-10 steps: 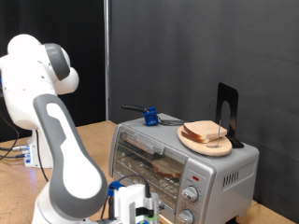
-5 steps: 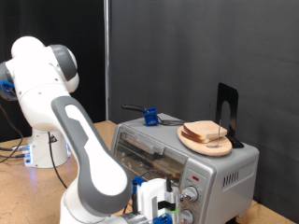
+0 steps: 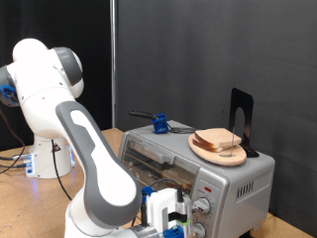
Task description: Make a piece of toast with the oven
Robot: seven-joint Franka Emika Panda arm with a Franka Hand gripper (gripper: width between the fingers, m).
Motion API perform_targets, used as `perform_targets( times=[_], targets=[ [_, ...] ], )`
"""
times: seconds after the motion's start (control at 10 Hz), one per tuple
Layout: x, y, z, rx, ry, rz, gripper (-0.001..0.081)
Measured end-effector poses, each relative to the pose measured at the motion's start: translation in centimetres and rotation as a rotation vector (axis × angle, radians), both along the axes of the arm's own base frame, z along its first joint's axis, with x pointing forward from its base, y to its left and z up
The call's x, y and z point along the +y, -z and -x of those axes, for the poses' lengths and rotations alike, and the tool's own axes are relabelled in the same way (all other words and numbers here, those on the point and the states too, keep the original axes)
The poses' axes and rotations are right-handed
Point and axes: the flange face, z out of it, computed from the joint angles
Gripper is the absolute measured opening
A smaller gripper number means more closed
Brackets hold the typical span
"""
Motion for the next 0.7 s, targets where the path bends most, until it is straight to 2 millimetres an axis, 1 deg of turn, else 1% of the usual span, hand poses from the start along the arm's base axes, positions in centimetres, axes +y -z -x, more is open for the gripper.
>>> perform_targets(
  times=[0.1,0.2,0.3,0.4,0.5,0.6,0.7],
  targets=[
    [0.0,0.0,0.0,0.000,-0.002,0.000,0.0808],
    [0.0,-0.1,0.1,-0.001,-0.006,-0.003,0.0778],
    [0.1,-0.2,0.1,0.000,-0.012,-0.003,0.0778],
    [0.6,0.0,0.3,0.005,-0.020,-0.004,0.0599],
    [1.1,0.2,0.4,0.010,-0.025,-0.004,0.0599],
    [1.2,0.2,0.5,0.012,-0.028,-0.004,0.0417],
    [1.2,0.6,0.5,0.013,-0.019,0.006,0.0417]
  ],
)
